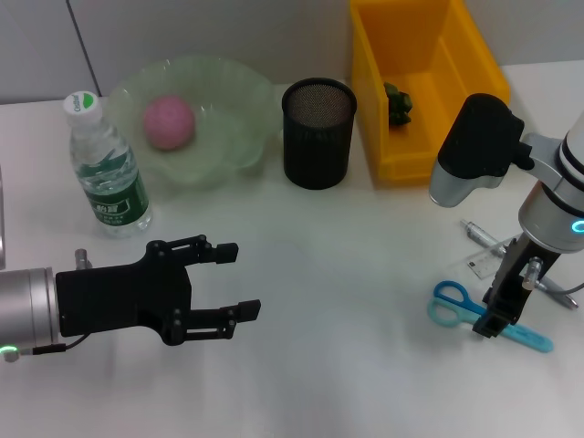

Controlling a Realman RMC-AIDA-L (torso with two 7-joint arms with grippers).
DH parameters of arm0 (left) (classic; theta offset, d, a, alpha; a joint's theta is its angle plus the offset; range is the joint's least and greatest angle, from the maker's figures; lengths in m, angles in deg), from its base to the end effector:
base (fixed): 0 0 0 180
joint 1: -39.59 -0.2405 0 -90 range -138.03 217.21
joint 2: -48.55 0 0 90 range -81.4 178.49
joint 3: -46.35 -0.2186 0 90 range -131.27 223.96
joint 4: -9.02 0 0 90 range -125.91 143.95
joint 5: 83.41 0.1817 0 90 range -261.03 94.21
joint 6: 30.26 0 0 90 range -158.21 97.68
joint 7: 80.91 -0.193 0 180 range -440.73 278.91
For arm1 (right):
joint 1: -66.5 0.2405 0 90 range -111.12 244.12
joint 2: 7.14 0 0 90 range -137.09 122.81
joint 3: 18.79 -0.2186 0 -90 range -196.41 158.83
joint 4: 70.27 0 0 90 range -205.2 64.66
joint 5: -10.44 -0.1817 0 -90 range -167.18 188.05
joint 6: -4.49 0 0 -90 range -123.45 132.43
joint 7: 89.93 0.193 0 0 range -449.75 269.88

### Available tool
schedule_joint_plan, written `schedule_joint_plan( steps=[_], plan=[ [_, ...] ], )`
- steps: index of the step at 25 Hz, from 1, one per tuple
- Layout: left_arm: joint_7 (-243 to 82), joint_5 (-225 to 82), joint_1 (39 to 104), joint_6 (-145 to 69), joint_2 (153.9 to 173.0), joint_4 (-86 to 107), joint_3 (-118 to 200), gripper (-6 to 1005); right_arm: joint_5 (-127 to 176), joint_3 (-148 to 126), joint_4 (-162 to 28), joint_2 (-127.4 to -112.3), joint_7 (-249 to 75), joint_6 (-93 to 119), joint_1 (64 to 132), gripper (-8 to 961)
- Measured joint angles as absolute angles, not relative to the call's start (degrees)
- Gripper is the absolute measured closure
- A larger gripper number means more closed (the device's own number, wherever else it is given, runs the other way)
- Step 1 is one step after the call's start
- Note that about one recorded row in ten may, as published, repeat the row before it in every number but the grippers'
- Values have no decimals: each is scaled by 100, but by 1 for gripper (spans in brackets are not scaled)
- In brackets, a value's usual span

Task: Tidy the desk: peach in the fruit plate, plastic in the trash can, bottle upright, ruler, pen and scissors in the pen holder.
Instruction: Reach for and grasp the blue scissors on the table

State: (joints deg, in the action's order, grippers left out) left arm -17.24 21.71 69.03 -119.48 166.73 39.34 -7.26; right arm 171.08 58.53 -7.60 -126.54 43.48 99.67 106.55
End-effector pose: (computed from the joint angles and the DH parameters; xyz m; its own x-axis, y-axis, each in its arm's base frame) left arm -0.1859 0.2777 -0.0561 0.8569 0.1618 0.4895 0.2369 -0.9669 -0.0951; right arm 0.2370 0.2974 -0.0251 0.6341 -0.5510 0.5425 -0.4334 -0.8343 -0.3407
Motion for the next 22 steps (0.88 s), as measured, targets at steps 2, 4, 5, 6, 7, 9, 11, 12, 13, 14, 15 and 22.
schedule_joint_plan(
  steps=[2, 4, 5, 6, 7, 9, 11, 12, 13, 14, 15, 22],
  plan=[
    [-1723, 2171, 6903, -11947, 16672, 3934, -726, 200, 17103, 5857, -755, -12655, 4349, 9967, 10654, 516],
    [-1723, 2171, 6903, -11947, 16671, 3934, -726, 200, 17101, 5862, -753, -12656, 4361, 9967, 10654, 515],
    [-1724, 2171, 6903, -11947, 16670, 3934, -727, 200, 17101, 5864, -752, -12656, 4368, 9967, 10656, 515],
    [-1726, 2171, 6903, -11947, 16670, 3934, -726, 200, 17100, 5866, -752, -12657, 4371, 9967, 10657, 515],
    [-1726, 2171, 6903, -11947, 16670, 3934, -726, 200, 17099, 5881, -752, -12658, 4379, 9967, 10658, 515],
    [-1729, 2171, 6903, -11947, 16667, 3934, -726, 200, 17097, 5928, -756, -12659, 4401, 9968, 10658, 515],
    [-1729, 2171, 6903, -11947, 16667, 3934, -726, 200, 17093, 5982, -750, -12659, 4422, 9968, 10657, 535],
    [-1729, 2171, 6903, -11947, 16667, 3934, -726, 200, 17089, 5996, -745, -12659, 4424, 9967, 10655, 546],
    [-1729, 2171, 6903, -11947, 16667, 3934, -726, 200, 17085, 6004, -742, -12659, 4426, 9968, 10654, 556],
    [-1729, 2171, 6903, -11947, 16667, 3934, -726, 200, 17083, 6006, -740, -12659, 4427, 9967, 10653, 566],
    [-1729, 2171, 6903, -11947, 16667, 3934, -715, 200, 17081, 6006, -740, -12658, 4427, 9968, 10652, 576],
    [-1745, 2187, 6899, -11947, 16667, 3934, -674, 200, 17075, 6038, -755, -12658, 4435, 9967, 10649, 628]
  ],
)
